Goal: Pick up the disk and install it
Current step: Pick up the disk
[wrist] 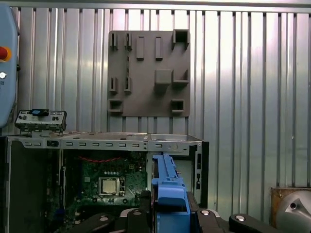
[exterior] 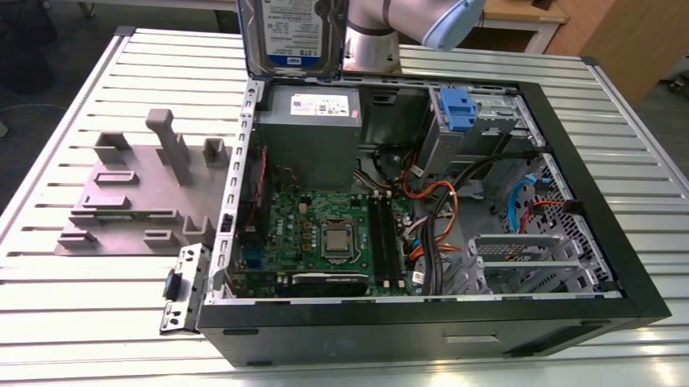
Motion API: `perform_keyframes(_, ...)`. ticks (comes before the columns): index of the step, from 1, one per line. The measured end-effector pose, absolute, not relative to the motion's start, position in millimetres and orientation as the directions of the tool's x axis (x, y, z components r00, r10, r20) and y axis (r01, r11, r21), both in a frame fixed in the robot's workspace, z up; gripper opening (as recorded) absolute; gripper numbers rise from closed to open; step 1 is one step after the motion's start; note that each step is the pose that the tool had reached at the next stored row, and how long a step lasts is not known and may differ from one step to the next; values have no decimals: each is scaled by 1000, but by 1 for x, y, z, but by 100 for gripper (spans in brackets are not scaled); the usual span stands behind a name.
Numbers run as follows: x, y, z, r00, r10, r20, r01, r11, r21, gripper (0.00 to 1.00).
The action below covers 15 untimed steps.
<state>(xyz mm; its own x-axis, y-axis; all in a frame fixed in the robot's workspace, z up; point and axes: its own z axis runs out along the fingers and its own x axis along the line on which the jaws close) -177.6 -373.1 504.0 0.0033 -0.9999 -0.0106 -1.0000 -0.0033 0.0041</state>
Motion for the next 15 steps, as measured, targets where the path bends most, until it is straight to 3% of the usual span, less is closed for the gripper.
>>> perform_keyframes(15, -173, -376, 504, 3, -1000, -10, -1000, -3, 4, 36)
